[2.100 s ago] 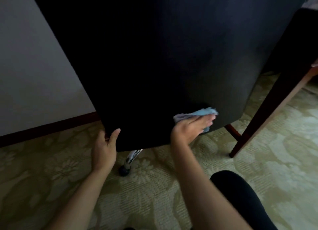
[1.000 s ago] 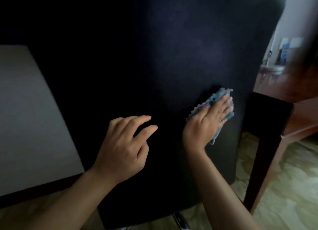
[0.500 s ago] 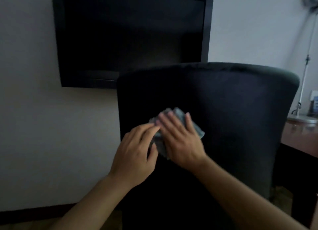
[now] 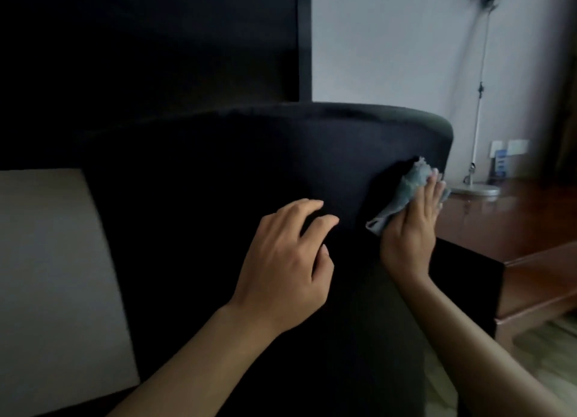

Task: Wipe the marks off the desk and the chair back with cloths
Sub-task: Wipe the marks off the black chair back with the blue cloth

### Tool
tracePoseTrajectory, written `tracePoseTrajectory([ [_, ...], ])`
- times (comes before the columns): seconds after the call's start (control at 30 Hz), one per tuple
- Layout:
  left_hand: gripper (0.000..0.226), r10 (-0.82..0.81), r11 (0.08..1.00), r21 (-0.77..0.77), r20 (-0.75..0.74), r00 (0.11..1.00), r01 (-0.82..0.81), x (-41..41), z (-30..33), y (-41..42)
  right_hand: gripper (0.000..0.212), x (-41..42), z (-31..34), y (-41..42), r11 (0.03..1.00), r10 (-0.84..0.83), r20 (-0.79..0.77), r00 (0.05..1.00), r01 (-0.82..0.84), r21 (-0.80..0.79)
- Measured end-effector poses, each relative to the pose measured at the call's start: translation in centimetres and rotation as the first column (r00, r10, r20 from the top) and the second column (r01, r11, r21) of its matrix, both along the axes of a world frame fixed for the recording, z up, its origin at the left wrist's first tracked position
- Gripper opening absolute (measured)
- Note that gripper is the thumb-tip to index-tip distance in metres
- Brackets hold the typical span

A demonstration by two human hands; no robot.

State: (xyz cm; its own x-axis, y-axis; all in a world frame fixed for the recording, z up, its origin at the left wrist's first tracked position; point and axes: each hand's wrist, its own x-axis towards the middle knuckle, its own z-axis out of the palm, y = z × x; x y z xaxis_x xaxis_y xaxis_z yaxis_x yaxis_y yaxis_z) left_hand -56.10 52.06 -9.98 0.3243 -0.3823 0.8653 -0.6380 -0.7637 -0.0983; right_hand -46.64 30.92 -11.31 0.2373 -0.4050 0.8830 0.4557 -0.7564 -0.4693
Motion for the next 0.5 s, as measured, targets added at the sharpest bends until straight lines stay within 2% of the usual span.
tracePoseTrajectory([
  [0.17,0.036,-0.054,0.998,0.026,-0.017,0.998,0.055,1.7,1.1,-3.6,0.051,-0.3,-0.2,-0.4,0.983,0.097,0.016,0.995,-0.098,0.158],
  [0.3,0.032,-0.046,0.999,0.010,-0.027,0.999,0.046,2.1,5.6,-3.4,0.051,-0.9,5.2,0.1,0.954,0.057,0.049,0.997,-0.069,0.293],
  [0.4,0.028,-0.033,0.999,0.000,-0.080,0.996,0.033,1.8,8.3,-2.5,0.044,-1.7,9.1,1.6,0.982,-0.003,0.042,0.999,-0.005,0.187],
  [0.5,0.024,-0.078,0.996,-0.056,-0.189,0.979,0.068,0.8,10.8,-1.6,0.038,-3.4,10.4,2.9,0.998,-0.019,-0.070,0.997,0.023,0.061],
])
